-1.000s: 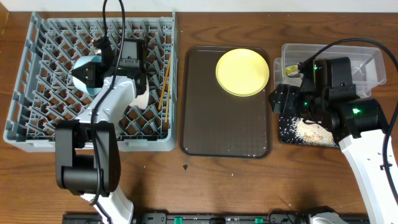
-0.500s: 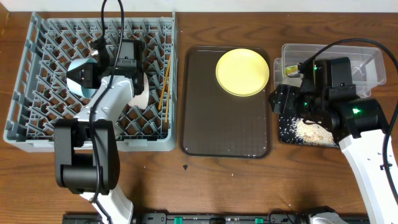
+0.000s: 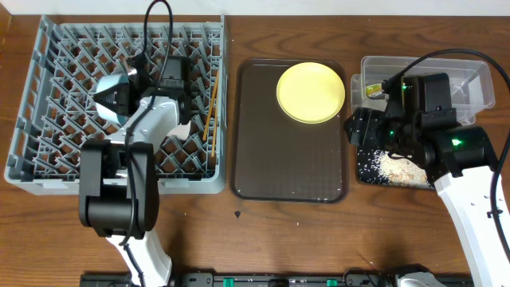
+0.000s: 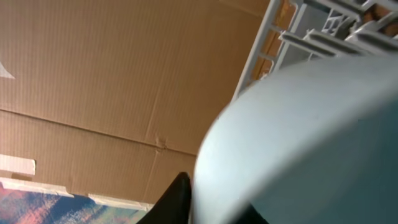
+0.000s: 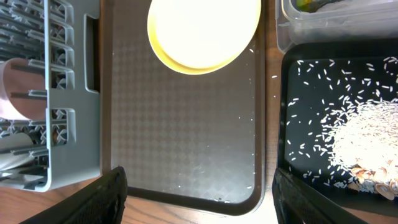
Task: Sort waste into correct bins and load items into the dishwasher
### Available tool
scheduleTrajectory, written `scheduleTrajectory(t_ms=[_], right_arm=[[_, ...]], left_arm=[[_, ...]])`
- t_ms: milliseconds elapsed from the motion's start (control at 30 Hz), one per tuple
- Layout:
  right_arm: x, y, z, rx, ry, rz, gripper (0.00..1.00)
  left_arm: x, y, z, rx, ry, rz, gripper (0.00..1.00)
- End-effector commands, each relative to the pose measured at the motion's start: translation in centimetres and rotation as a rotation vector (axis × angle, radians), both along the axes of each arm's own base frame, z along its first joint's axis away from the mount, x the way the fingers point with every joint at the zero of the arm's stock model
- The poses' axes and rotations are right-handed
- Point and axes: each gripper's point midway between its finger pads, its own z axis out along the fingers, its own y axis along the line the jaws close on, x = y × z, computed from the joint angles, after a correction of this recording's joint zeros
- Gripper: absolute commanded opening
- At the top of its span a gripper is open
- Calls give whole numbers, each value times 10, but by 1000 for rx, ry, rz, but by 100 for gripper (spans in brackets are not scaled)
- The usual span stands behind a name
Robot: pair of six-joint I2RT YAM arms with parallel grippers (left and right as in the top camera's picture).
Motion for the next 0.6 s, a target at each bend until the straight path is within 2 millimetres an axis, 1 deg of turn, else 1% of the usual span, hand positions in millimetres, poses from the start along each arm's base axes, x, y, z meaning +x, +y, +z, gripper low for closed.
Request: scheduleTrajectory(t_ms=[0, 133, 200, 333, 367, 400, 467, 567], right_arm=[[1, -1, 5, 7, -12, -10, 73], [1, -1, 5, 7, -12, -10, 73], [1, -1, 5, 7, -11, -11, 73], [1, -1, 5, 7, -11, -11, 73], [1, -1, 5, 7, -11, -10, 73], [2, -1, 5, 8, -13, -11, 73], [2, -1, 5, 8, -14, -11, 73], [2, -1, 5, 8, -14, -10, 73]], left_arm=[[3, -16, -9, 6, 36, -40, 23], [7, -33, -7, 5, 29, -83, 33], [8, -40, -2, 4, 17, -100, 35], [9, -52, 15, -12, -33, -134, 43], [9, -55, 18, -27, -45, -148, 46], [11, -64, 24, -81, -64, -194, 53], [11, -75, 33, -148, -84, -252, 56], [12, -94, 43, -254, -117, -345, 57]])
